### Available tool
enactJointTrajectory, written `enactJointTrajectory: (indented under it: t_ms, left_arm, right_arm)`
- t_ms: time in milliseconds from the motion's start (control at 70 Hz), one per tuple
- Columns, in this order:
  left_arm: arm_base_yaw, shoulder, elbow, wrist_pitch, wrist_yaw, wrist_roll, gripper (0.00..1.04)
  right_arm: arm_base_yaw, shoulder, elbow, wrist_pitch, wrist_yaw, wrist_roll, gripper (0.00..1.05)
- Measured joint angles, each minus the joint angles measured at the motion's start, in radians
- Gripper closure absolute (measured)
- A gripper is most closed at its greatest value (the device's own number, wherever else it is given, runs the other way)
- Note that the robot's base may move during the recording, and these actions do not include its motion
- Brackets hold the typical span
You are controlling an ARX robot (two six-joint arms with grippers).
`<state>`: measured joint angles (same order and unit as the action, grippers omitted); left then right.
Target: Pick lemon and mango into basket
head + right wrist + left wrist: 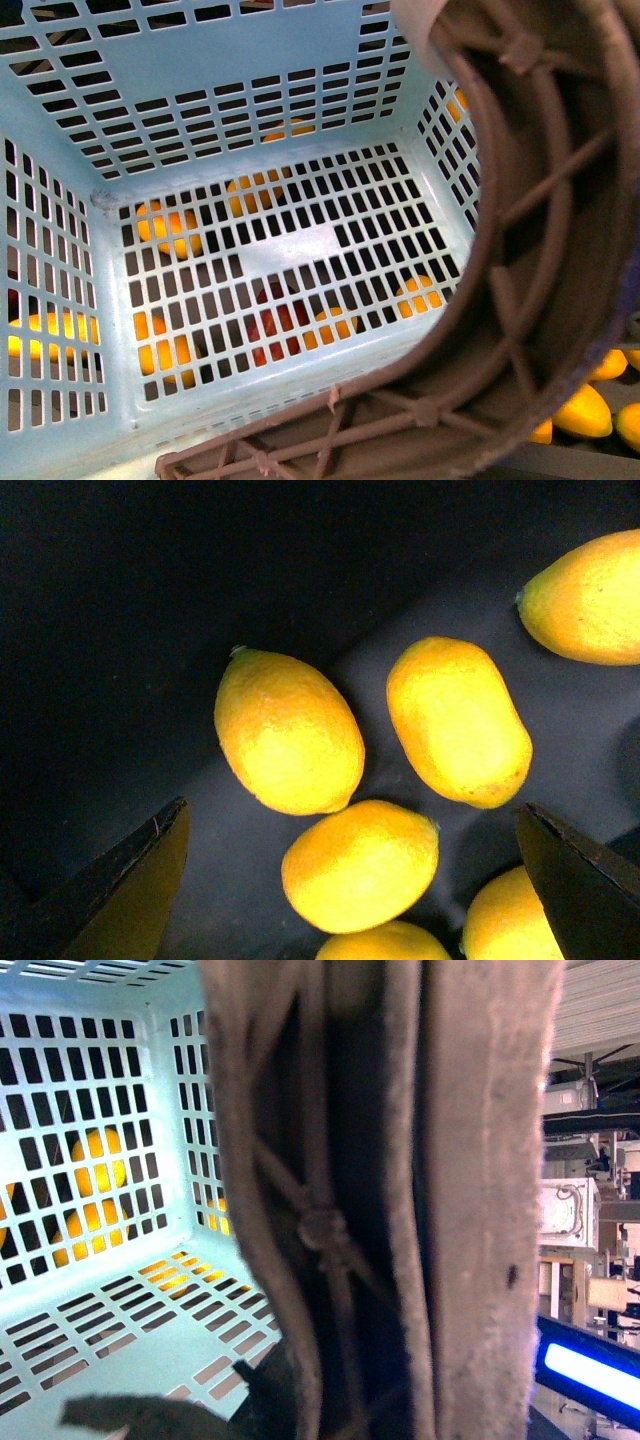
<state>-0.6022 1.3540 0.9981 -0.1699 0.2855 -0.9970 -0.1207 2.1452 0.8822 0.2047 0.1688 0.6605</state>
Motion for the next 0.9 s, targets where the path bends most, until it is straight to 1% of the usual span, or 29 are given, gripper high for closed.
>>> enactJointTrajectory:
  t_ms: [229, 500, 900]
  left_arm:
    - [0.0, 0.0, 0.0, 0.0, 0.002, 0.0, 0.91]
    - [0.0, 0.0, 0.0, 0.0, 0.001, 0.0, 0.91]
    - [0.0, 0.0, 0.0, 0.0, 0.002, 0.0, 0.91]
  right_arm:
    - [0.015, 0.149, 0.119, -0.039, -0.031, 0.069, 0.09]
    - [0.034, 0.238, 0.211, -0.06, -0.043, 0.088, 0.09]
    - [0.046, 0.316, 0.267, -0.076, -0.054, 0.095, 0.09]
